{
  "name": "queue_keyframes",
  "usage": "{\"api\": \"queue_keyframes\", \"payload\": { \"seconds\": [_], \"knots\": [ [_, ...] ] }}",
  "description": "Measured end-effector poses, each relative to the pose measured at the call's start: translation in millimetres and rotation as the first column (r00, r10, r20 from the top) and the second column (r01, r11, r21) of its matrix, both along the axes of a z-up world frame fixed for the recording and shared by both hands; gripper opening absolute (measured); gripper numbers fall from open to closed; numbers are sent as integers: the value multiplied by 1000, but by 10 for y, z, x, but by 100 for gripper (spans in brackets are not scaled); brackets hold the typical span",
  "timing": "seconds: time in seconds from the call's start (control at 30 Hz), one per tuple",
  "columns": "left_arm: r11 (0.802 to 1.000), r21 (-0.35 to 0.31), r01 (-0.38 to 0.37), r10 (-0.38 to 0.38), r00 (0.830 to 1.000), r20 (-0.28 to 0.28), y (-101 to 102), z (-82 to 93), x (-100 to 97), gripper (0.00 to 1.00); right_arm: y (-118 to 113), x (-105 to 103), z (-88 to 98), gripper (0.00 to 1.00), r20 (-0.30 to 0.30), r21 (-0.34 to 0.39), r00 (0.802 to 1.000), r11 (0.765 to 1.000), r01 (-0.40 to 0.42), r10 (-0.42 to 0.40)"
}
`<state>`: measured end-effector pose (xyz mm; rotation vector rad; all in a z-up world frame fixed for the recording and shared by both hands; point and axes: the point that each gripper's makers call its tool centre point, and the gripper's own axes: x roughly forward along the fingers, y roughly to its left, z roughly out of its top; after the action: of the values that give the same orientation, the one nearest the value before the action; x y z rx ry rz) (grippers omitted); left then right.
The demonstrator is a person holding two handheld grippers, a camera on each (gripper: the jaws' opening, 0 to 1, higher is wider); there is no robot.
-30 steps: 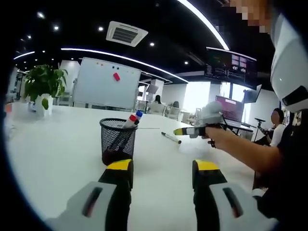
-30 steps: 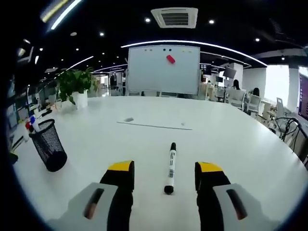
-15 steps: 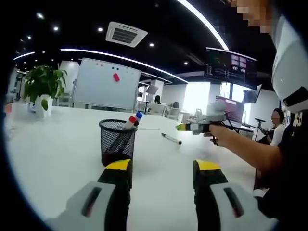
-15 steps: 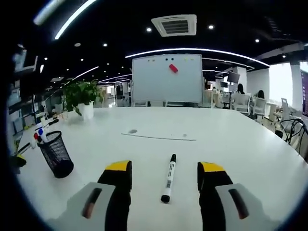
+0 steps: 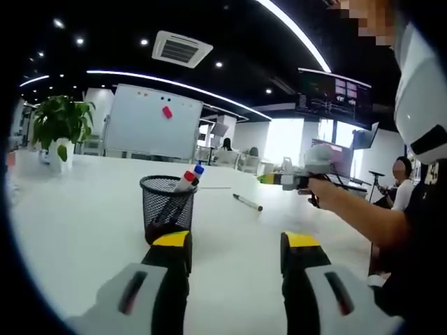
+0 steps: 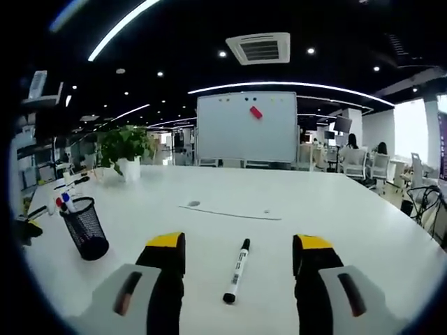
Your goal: Pick up the whiteboard markers from the pen holder and place them facing the whiteboard neatly
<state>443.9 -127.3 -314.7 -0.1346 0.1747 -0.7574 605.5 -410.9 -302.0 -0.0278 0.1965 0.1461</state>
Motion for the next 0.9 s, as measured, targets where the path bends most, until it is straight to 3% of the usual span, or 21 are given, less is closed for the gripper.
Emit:
{"api": "queue_keyframes", "payload": {
  "seconds": [0.17,0.3,0.63,0.9],
  "knots": [
    [1000,3,3,-3,1000,-1,-16,-4,26,52,-4,-14,73,67,19,16,1000,1000,-20,20],
    [1000,-9,-17,17,1000,-13,36,-11,62,53,16,-43,115,67,29,-14,999,999,-35,36],
    [998,39,-41,41,999,16,63,4,128,52,87,-74,253,67,66,-15,994,996,-84,85],
    [998,44,-48,47,999,24,51,14,142,52,130,-112,252,65,63,-20,993,995,-98,99]
  ]
}}
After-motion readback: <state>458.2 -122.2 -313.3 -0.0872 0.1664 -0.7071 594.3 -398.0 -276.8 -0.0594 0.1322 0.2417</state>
